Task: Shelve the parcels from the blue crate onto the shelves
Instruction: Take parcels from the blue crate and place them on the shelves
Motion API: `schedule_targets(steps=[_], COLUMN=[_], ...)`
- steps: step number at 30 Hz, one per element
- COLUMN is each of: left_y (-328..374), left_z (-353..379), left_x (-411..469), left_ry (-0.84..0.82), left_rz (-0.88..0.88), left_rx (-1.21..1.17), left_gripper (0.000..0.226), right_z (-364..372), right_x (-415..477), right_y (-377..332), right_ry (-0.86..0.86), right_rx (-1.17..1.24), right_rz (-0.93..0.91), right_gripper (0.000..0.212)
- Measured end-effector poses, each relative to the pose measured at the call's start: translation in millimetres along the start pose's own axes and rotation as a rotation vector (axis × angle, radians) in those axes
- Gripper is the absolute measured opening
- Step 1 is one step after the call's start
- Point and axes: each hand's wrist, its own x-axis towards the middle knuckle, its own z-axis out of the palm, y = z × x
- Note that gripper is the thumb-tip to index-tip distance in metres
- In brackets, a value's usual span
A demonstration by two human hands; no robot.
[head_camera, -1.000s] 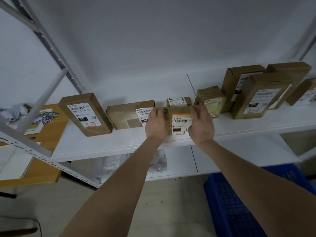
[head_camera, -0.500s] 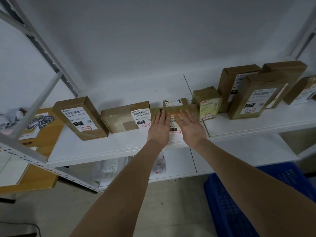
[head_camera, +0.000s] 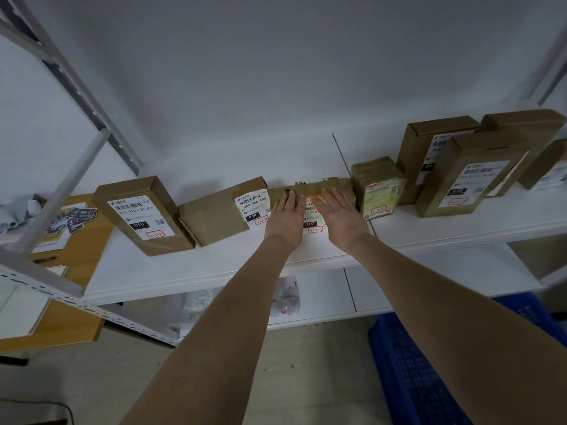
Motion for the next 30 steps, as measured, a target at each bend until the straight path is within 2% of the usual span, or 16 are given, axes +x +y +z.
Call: schedule_targets(steps=[15, 18, 21, 23, 27, 30], left_y=[-2, 1, 14, 31, 77, 114], left_z=[-10, -19, -23, -22, -9, 11], left_x=[10, 4, -4, -9, -19, -25], left_ry=[-0.039, 0.012, 0.171, 0.215, 0.203, 0.110], left_rz=[-0.028, -0.039, 0.038, 0.119, 0.268, 0.329], left_rx=[-0.012, -0.059, -0.045, 0.010, 0.012, 0.021], left_gripper=[0.080, 0.075, 0.060, 0.053, 0.050, 0.056], right_z=[-7, -10, -12, -13, -5, 8], right_x=[13, 3, -18, -37, -82, -118], right_y=[5, 6, 10, 17, 47, 74], right_ry=[-0.065, 0.006, 0.082, 0.107, 0.096, 0.012], right_rx=[0.017, 0.018, 0.010, 0.012, 0.006, -0.001], right_rz=[-0.017, -0.010, 0.016, 0.072, 0.199, 0.299], right_gripper=[0.082, 0.081, 0.079, 0.077, 0.072, 0.073])
